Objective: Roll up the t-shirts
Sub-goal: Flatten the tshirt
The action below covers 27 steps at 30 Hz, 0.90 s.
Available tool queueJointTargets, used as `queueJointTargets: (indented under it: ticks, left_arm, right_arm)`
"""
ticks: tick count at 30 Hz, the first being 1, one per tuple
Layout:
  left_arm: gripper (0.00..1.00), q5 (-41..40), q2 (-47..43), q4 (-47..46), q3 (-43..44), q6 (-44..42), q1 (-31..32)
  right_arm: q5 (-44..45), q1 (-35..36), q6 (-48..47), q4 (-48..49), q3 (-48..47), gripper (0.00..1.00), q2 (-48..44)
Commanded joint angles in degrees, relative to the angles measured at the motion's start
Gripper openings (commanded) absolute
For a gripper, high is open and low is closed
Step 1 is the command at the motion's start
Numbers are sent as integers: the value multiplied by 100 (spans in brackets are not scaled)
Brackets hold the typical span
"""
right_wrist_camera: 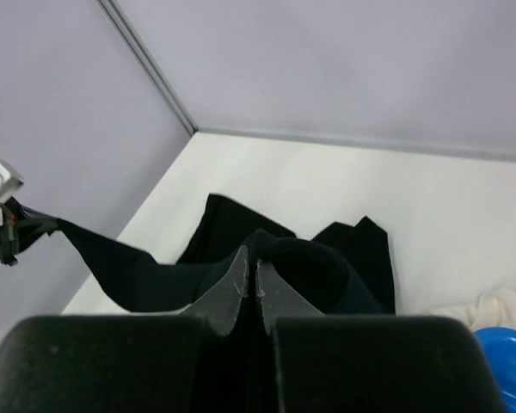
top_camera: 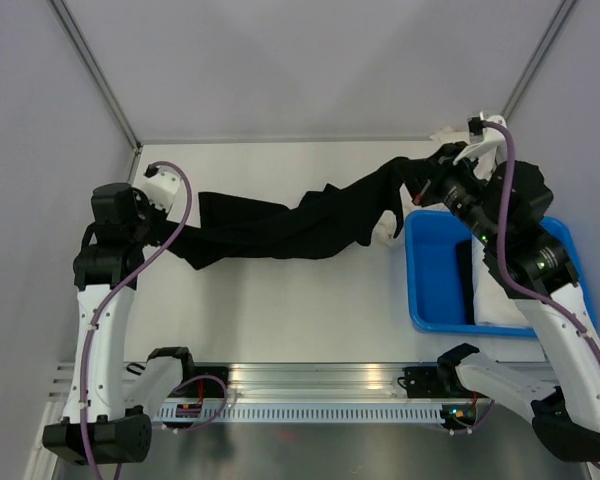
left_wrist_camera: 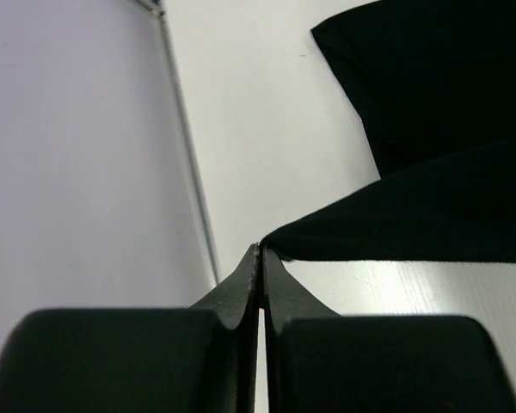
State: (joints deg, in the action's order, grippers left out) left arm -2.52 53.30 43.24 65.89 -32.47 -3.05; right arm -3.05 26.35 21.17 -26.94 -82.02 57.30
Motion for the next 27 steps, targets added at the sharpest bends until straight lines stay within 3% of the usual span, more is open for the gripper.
queueJointTargets:
  ticks: [1, 7, 11, 20, 23, 27]
  left_arm:
    - [2, 770, 110, 518, 335, -163, 172]
    - [2, 736, 743, 518, 1477, -453, 551]
    - [2, 955, 770, 518, 1673, -576, 612]
    - [2, 639, 848, 247, 1945, 363, 613]
    - [2, 586, 1129, -350, 1849, 671, 613]
    - [2, 596, 1691, -1386, 1849, 1181, 779]
  right_arm:
    - [270, -33, -157, -215, -121, 0, 96]
    - [-336, -33, 27, -5, -43, 0, 694]
    - [-346, -33, 28, -39, -77, 0, 871]
    - [-82, -33, -165, -268, -447, 0, 853]
    - [-248, -33, -244, -85, -665, 0, 1388]
    - [-380, -95, -245, 232, -1560, 0, 2922]
